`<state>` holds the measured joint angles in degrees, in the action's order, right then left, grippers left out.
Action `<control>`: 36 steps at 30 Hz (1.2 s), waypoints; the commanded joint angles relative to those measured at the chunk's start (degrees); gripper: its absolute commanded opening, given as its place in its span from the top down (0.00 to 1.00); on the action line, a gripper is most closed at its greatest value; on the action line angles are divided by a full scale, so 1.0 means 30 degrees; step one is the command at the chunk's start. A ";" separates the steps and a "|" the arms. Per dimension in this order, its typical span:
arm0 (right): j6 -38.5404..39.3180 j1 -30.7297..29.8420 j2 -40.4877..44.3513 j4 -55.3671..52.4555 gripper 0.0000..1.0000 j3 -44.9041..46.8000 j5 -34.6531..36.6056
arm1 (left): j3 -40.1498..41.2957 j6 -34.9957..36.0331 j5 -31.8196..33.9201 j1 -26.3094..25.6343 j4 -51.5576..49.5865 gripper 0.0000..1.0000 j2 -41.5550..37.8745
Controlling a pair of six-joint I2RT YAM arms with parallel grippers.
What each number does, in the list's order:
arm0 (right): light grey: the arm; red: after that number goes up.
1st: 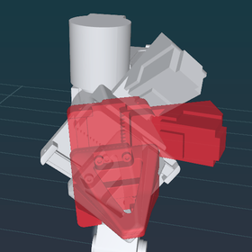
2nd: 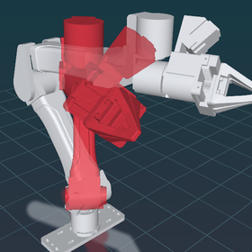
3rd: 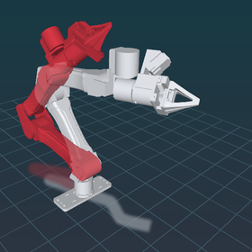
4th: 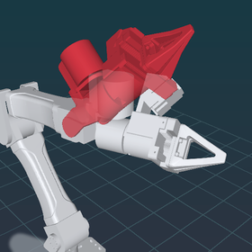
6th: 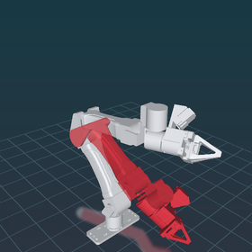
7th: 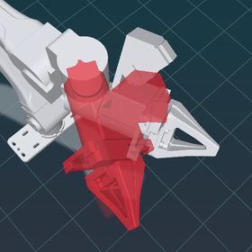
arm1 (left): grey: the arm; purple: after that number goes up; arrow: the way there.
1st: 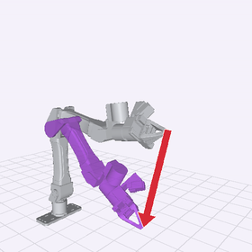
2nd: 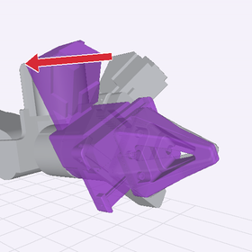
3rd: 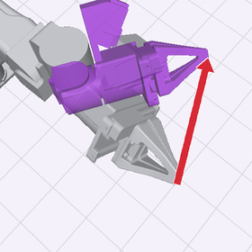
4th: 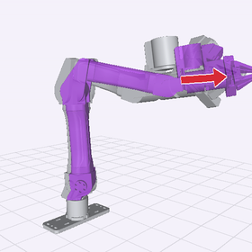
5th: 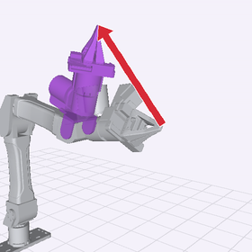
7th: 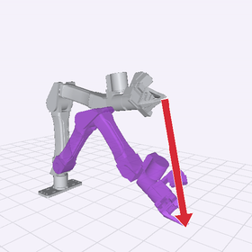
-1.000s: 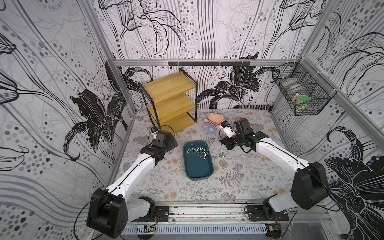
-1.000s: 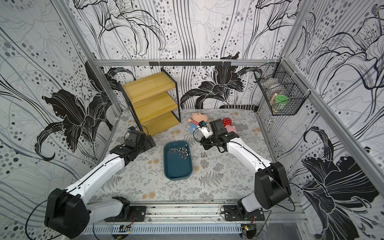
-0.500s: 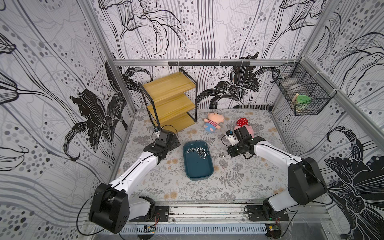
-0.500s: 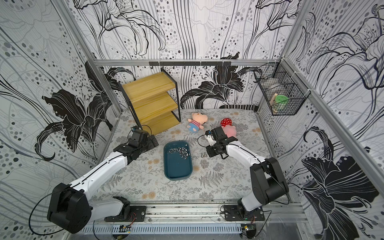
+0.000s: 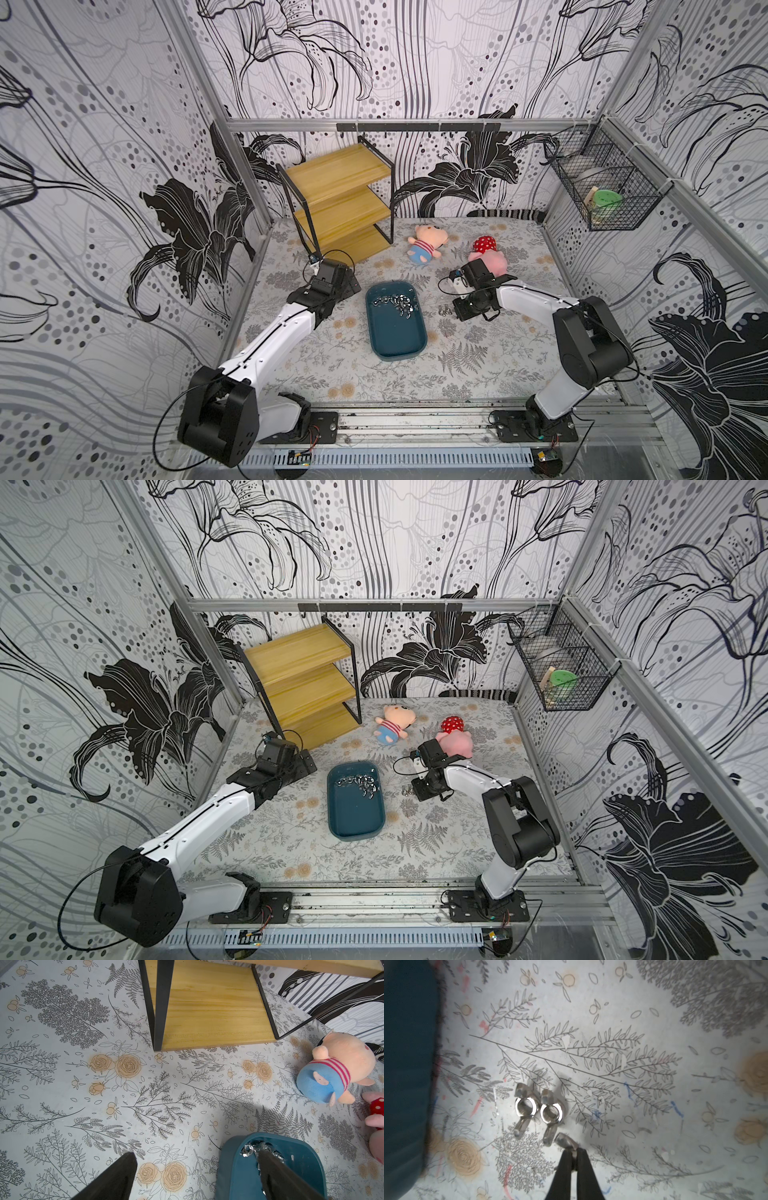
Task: Take out the wing nut from the storage box
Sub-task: Place the wing nut at the center of the board, then pick up the wing nut from the storage box.
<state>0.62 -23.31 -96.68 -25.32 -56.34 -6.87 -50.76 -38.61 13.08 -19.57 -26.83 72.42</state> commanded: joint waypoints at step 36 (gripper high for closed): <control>-0.0944 -0.0628 0.1789 -0.1301 0.65 -0.3581 0.0504 | -0.0656 0.0531 0.0327 -0.0288 0.0070 0.05 -0.0107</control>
<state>-1.17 -23.66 -95.02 -27.07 -63.90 -4.47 -50.78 -38.33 13.19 -19.88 -27.07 72.42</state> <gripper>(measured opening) 0.345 0.955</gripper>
